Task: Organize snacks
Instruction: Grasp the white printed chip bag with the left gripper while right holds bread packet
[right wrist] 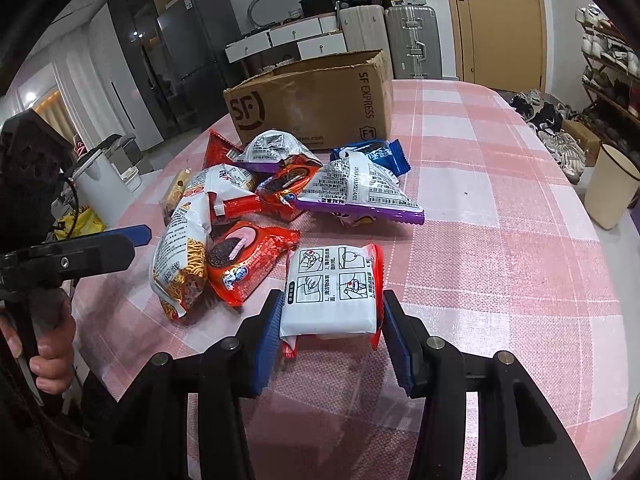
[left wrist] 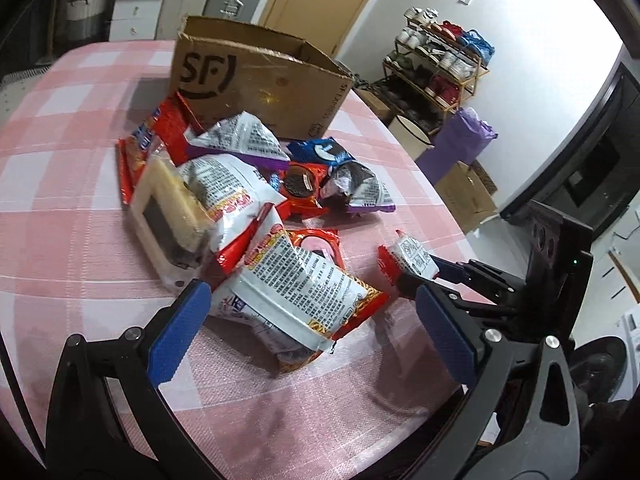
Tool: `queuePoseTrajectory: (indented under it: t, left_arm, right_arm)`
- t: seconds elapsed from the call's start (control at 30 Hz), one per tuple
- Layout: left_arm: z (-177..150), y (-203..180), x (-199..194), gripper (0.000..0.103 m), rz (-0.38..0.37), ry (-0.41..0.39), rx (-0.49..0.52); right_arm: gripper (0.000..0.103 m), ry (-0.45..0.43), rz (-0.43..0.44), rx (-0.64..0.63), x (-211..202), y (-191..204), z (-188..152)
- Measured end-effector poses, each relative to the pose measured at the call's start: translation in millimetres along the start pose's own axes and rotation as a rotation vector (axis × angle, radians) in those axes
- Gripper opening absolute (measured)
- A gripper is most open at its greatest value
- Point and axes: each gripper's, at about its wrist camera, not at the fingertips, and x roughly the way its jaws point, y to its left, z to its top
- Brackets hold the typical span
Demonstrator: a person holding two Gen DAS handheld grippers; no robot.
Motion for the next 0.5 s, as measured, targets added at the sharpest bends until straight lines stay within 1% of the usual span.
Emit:
queuePoseTrajectory:
  t: [0.17, 0.33, 0.5]
  left_arm:
    - [2.4, 5.1, 12.4, 0.102, 0.009, 0.026, -0.003]
    - [4.5, 2.9, 28.8, 0.102, 0.017, 0.052, 0.023]
    - [6.1, 4.0, 43.5, 0.101, 0.043, 0.068, 0.016]
  right_arm:
    - [0.049, 0.003, 0.001, 0.012, 2.5, -5.2, -2.2]
    - [0.049, 0.006, 0.004, 0.02, 4.4, -8.9, -3.6]
    - [0.049, 0.008, 0.003, 0.026, 6.0, -11.3, -5.2]
